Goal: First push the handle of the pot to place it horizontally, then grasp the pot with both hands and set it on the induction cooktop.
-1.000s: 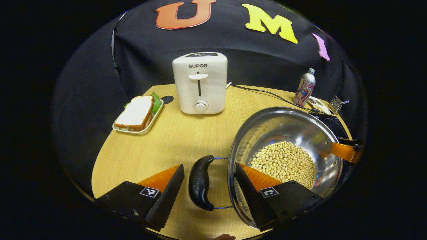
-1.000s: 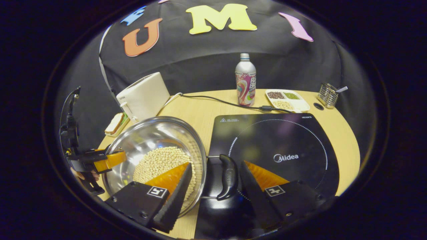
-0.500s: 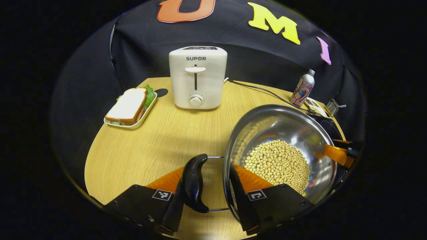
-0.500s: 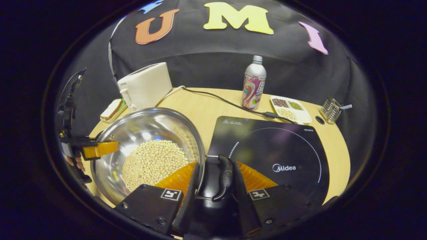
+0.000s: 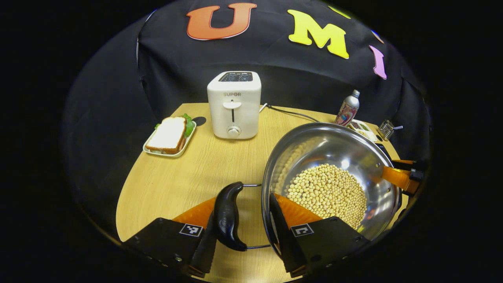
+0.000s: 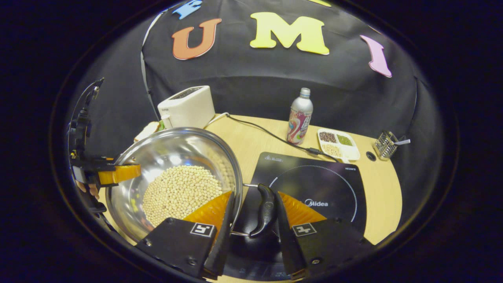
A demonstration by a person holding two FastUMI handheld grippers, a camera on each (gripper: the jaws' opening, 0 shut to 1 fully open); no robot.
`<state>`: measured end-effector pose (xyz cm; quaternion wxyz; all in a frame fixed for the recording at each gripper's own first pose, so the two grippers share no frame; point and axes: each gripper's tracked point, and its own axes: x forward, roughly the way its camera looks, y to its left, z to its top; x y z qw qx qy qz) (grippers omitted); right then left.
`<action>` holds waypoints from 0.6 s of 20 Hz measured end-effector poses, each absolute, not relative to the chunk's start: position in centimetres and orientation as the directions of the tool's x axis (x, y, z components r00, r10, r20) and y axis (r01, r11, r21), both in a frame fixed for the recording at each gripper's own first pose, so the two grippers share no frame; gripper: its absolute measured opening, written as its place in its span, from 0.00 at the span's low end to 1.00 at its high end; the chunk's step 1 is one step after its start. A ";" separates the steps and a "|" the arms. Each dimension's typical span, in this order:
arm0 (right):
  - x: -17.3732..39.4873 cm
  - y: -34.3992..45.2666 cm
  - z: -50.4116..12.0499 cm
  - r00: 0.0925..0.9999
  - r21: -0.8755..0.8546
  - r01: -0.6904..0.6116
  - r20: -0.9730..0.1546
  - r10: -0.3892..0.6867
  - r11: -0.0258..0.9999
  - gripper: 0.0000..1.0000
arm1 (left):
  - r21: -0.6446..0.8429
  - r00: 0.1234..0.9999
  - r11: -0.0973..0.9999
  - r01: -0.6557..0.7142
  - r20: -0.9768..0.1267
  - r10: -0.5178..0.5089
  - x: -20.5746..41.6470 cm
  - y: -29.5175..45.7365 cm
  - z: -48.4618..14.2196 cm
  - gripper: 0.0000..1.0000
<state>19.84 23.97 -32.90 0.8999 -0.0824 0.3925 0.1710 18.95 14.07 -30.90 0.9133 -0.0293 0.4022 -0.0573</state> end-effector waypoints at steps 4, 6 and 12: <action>19.8 22.7 -27.8 0.641 -0.010 -0.388 -0.721 0.262 0.922 0.58 | -0.099 0.687 0.991 0.088 -0.714 -0.132 18.5 13.0 -26.2 0.66; 20.1 21.6 -25.3 0.654 -0.031 -0.396 -0.711 0.258 0.918 0.58 | -0.112 0.693 0.990 0.091 -0.707 -0.144 18.4 11.8 -24.2 0.66; 20.8 16.4 -19.3 0.676 -0.041 -0.369 -0.698 0.237 0.929 0.58 | -0.104 0.710 0.986 0.132 -0.684 -0.167 19.0 7.0 -18.3 0.66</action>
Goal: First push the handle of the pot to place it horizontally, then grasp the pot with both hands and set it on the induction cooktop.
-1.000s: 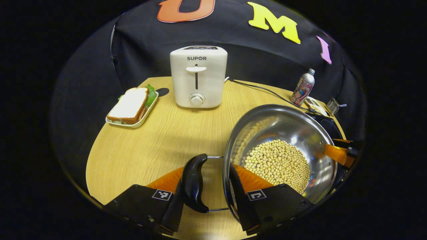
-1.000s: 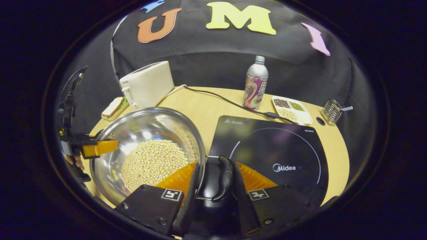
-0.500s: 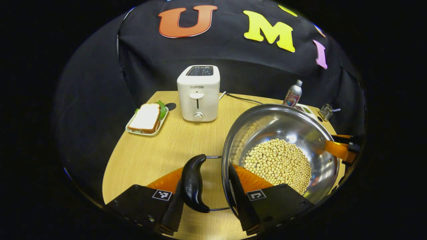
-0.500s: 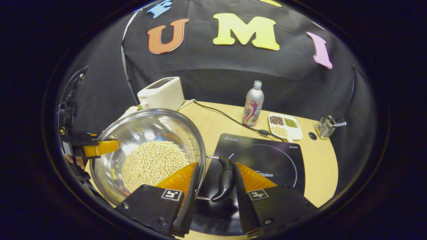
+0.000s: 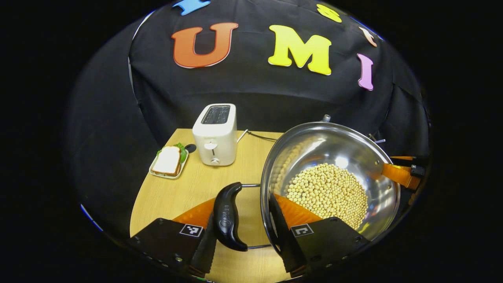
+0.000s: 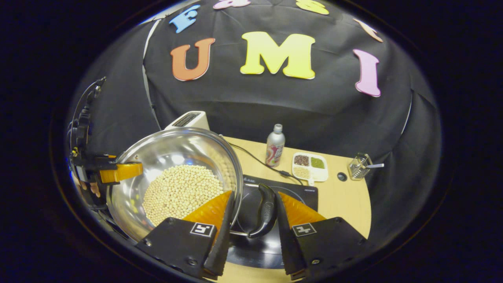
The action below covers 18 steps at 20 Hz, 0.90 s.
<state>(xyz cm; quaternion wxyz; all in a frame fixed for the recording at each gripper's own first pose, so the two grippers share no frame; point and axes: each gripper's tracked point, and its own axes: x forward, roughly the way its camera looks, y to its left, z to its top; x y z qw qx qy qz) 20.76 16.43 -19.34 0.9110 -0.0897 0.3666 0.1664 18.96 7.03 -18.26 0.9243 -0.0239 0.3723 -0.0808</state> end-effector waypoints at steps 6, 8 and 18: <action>22.2 9.1 -15.8 0.716 -0.046 -0.308 -0.668 0.200 0.950 0.58 | -0.107 0.727 0.975 0.196 -0.651 -0.218 20.4 -0.3 -15.1 0.66; 22.8 6.8 -15.6 0.723 -0.054 -0.286 -0.667 0.179 0.957 0.58 | -0.118 0.725 0.970 0.213 -0.646 -0.238 20.9 -2.8 -15.1 0.70; 25.6 1.0 -19.3 0.730 -0.056 -0.246 -0.667 0.147 0.968 0.55 | -0.139 0.716 0.962 0.234 -0.645 -0.268 23.1 -9.3 -18.4 0.66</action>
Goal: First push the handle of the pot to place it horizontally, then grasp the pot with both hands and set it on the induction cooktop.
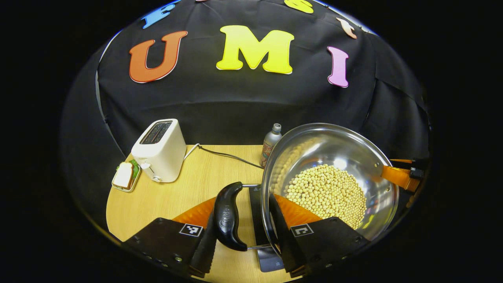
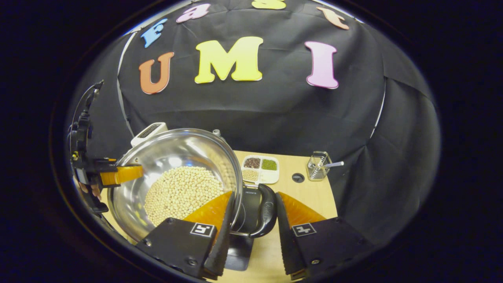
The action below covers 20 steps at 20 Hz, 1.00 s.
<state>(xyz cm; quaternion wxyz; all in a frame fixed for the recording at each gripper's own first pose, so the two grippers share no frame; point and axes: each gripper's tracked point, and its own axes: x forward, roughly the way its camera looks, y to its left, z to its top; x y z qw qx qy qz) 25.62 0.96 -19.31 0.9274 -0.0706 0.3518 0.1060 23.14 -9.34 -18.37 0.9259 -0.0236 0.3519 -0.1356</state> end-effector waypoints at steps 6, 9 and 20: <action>26.8 -0.1 -24.6 0.701 -0.052 -0.235 -0.701 0.132 0.971 0.58 | -0.152 0.683 0.959 0.239 -0.676 -0.278 24.4 -10.7 -23.5 0.66; 27.2 -0.5 -27.1 0.682 -0.038 -0.225 -0.719 0.129 0.974 0.56 | -0.147 0.670 0.957 0.248 -0.688 -0.279 24.9 -11.2 -25.8 0.66; 29.0 -1.3 -33.8 0.668 -0.042 -0.232 -0.733 0.128 0.972 0.58 | -0.166 0.643 0.958 0.234 -0.713 -0.280 25.9 -12.3 -32.6 0.66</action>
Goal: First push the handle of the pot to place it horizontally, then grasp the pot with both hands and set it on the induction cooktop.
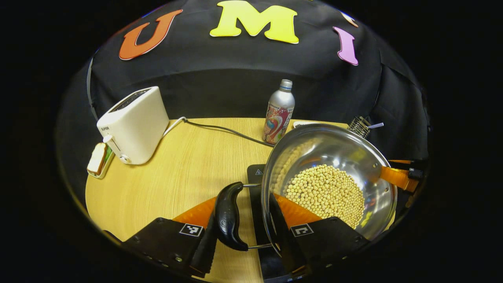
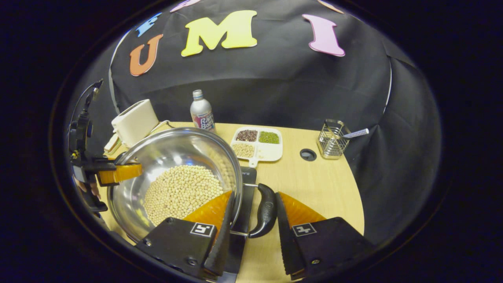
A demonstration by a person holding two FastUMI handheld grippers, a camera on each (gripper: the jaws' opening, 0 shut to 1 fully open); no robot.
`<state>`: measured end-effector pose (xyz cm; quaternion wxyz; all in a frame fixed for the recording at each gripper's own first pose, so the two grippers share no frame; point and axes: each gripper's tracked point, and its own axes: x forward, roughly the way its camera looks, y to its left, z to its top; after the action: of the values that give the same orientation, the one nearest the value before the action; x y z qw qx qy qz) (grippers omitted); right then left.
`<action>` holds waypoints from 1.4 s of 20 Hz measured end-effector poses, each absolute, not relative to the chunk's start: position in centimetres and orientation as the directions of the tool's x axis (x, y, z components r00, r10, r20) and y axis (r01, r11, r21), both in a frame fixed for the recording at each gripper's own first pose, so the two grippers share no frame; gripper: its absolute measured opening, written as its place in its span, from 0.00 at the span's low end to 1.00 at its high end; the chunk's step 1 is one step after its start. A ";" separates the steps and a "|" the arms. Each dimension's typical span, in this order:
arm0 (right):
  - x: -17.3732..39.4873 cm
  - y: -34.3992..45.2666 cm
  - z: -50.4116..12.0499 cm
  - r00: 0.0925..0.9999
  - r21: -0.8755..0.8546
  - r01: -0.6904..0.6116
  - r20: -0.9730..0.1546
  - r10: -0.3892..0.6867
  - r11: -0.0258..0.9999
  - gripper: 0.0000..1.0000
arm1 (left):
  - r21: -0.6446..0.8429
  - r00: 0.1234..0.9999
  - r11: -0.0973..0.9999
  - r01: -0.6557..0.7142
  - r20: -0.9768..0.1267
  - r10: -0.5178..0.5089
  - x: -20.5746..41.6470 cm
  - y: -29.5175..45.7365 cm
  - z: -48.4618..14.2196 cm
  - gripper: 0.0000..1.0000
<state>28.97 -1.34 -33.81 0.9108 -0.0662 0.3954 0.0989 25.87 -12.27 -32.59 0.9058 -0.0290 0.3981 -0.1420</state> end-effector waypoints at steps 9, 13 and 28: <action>28.7 -1.6 -34.1 0.695 0.014 -0.199 -0.703 0.151 0.980 0.60 | -0.197 0.683 0.953 0.228 -0.665 -0.301 26.1 -12.3 -32.3 0.66; 28.7 -1.6 -34.0 0.708 0.007 -0.188 -0.692 0.141 0.982 0.63 | -0.203 0.691 0.951 0.234 -0.653 -0.310 26.1 -12.3 -32.2 0.66; 24.4 -1.1 -28.4 0.864 -0.020 -0.166 -0.485 0.136 0.986 0.84 | -0.060 0.821 0.979 0.194 -0.536 -0.196 21.7 -8.2 -26.1 0.98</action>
<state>24.36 -1.15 -28.45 0.9650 -0.0302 0.2487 0.0780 21.73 -8.16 -26.06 0.9542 -0.0016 0.2812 -0.1021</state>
